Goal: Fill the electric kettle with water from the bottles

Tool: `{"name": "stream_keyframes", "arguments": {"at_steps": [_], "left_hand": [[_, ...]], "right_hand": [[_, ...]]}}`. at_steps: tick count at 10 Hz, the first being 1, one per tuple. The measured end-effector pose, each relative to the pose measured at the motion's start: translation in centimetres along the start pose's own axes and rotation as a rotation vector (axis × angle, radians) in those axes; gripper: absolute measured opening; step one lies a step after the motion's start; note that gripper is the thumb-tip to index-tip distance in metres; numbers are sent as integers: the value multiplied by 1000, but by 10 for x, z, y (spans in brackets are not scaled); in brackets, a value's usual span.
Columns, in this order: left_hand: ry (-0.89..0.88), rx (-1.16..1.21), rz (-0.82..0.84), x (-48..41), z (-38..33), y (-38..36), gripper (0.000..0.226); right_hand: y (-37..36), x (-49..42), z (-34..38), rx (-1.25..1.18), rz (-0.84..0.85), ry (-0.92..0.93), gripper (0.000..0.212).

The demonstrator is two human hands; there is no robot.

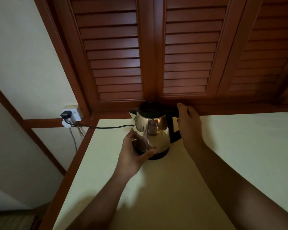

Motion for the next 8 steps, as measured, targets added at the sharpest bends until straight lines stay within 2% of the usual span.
{"name": "stream_keyframes", "arguments": {"at_steps": [4,5,6,7,8], "left_hand": [[1,-114,-32,-1,4,1,55],[-1,-87,-4,-2,3,4,54],[24,-105,40,2,0,9,62],[15,-196,67,19,-3,14,70],[-66,-278,73,41,-1,16,77]], "right_hand": [[4,0,6,56,87,-7,27],[7,10,0,91,120,52,26],[17,35,-23,214,165,202,42],[33,70,-43,442,208,193,61],[43,104,-67,701,351,191,66]]}}
Point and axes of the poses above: each hand's wrist, its own x-axis away from the middle knuckle, its own y-axis out of the back of the hand, z = x × y, the point moved 1 cm from there along -x, towards the middle knuckle, and after that the axes turned 5 degrees about y, right-handed, at the moved point
